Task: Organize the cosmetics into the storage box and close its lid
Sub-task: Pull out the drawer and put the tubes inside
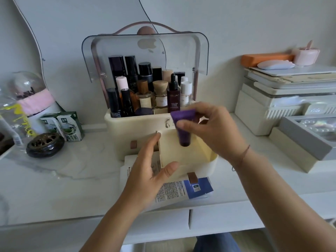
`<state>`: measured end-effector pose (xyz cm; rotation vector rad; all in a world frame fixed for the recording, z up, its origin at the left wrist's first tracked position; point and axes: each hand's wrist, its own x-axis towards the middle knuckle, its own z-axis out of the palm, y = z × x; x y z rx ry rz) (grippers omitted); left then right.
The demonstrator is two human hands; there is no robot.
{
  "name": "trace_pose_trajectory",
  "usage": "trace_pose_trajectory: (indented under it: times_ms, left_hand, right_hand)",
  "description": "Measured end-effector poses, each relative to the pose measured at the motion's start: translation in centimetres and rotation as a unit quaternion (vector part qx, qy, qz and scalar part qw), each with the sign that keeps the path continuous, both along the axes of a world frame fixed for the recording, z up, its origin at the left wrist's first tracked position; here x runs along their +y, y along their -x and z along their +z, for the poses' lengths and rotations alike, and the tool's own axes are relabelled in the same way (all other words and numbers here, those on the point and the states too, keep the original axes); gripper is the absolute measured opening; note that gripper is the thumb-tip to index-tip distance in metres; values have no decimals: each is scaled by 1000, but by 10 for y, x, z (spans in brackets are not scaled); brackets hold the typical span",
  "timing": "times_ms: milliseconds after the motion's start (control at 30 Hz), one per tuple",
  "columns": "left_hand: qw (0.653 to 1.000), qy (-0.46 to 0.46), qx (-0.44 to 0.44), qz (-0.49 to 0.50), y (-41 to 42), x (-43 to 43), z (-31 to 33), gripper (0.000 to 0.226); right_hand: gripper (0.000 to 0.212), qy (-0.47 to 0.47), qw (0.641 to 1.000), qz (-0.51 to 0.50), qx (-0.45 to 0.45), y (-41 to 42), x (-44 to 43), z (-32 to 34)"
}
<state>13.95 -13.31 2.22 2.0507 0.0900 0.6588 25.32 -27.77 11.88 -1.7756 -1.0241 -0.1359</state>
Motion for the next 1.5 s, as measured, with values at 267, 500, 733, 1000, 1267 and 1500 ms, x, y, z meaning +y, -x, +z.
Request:
trace_pose_trajectory:
  times_ms: [267, 500, 733, 1000, 1267, 1500]
  left_hand:
    - [1000, -29, 6, -2, 0, 0, -4, 69]
    - [999, -51, 6, -4, 1, 3, -6, 70]
    - [999, -52, -6, -4, -1, 3, -7, 68]
    - [999, -51, -12, -3, -1, 3, -8, 66]
    - [1000, -26, -4, -8, -2, 3, -10, 69]
    - [1000, -25, 7, -5, 1, 2, -6, 71]
  right_hand:
    - [22, 223, 960, 68, -153, -2, 0, -19]
    - [17, 199, 977, 61, -49, -25, -28, -21]
    - [46, 299, 925, -220, 85, -93, -73, -89]
    - [12, 175, 944, -279, 36, -78, -69, -113]
    - [11, -128, 951, -263, -103, -6, -71, -23]
    - [18, 84, 973, -166, -137, 15, -33, -29]
